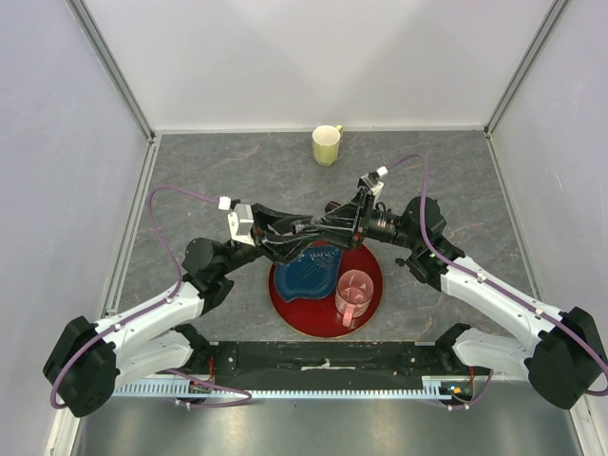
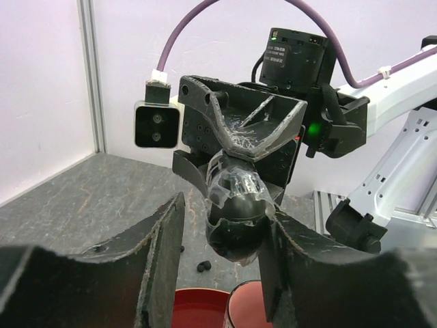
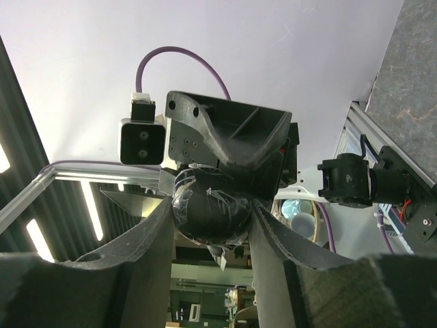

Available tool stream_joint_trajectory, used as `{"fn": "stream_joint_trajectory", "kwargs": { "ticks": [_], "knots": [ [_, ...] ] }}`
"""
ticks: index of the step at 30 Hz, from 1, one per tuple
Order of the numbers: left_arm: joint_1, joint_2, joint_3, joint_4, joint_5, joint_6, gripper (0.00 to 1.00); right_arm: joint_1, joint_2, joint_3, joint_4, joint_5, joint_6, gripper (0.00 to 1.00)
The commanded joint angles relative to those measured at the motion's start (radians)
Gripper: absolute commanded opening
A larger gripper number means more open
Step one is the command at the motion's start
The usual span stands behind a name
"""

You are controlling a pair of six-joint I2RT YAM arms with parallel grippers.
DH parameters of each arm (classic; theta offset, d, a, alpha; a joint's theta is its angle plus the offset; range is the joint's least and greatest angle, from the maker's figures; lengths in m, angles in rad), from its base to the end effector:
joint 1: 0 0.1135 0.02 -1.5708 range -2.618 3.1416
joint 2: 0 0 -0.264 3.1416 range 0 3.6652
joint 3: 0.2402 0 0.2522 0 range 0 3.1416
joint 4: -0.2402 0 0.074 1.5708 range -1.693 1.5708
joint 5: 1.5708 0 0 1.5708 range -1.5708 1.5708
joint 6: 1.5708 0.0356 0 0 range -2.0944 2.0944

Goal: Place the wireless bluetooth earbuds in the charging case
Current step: Pick up the charging case at the center of the board.

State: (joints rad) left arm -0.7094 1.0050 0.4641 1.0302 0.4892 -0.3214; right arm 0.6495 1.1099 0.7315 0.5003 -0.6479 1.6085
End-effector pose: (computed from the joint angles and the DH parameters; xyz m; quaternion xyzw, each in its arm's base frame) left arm 0.1503 -0.1511 0.3112 0.3000 0.4501 -0.5185 0.6623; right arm 0.1893 0.1707 0.3277 0.0783 0.6674 0.7319 0.1128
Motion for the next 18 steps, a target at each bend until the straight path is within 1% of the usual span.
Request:
{"fn": "stream_joint_trajectory", "kwargs": {
  "ticks": [1,2,4,5,7,8,9,11,12,14,15,16,18],
  "knots": [
    [-0.001,0.007,0.041,0.018,0.005,-0.016,0.47,0.001,-0.010,0.005,0.037,-0.009,0.005,0.11],
    [-0.002,0.007,0.042,0.018,0.003,-0.016,0.40,0.001,-0.009,0.005,0.034,-0.009,0.005,0.11],
    [-0.002,0.009,0.044,0.019,0.005,-0.016,0.31,0.001,-0.007,0.003,0.032,-0.009,0.004,0.11],
    [-0.002,0.010,0.045,0.019,0.005,-0.018,0.21,0.001,-0.007,0.003,0.030,-0.009,0.002,0.12],
    [-0.002,0.012,0.044,0.019,0.005,-0.018,0.12,0.001,-0.007,0.002,0.030,-0.009,0.001,0.15],
    [-0.001,0.014,0.044,0.019,0.005,-0.019,0.02,0.001,-0.007,0.002,0.026,-0.007,-0.001,0.18],
    [-0.002,0.014,0.044,0.019,0.005,-0.019,0.02,0.001,-0.007,0.002,0.023,-0.007,-0.007,0.25],
    [-0.002,0.018,0.044,0.019,0.008,-0.022,0.02,0.001,-0.012,0.005,0.001,-0.004,-0.019,0.34],
    [-0.002,0.018,0.042,0.018,0.006,-0.027,0.02,0.001,-0.015,0.009,-0.011,0.002,-0.042,0.47],
    [-0.001,0.015,0.036,0.021,0.003,-0.028,0.02,-0.002,-0.025,0.019,-0.054,0.010,-0.070,0.58],
    [-0.002,0.015,0.034,0.022,0.003,-0.033,0.02,-0.004,-0.028,0.032,-0.077,0.017,-0.112,0.66],
    [-0.002,0.014,0.030,0.024,0.003,-0.034,0.02,-0.008,-0.035,0.045,-0.106,0.022,-0.139,0.69],
    [-0.001,0.006,0.024,0.025,0.002,-0.039,0.02,-0.016,-0.056,0.084,-0.219,0.051,-0.208,0.76]
  ]
}}
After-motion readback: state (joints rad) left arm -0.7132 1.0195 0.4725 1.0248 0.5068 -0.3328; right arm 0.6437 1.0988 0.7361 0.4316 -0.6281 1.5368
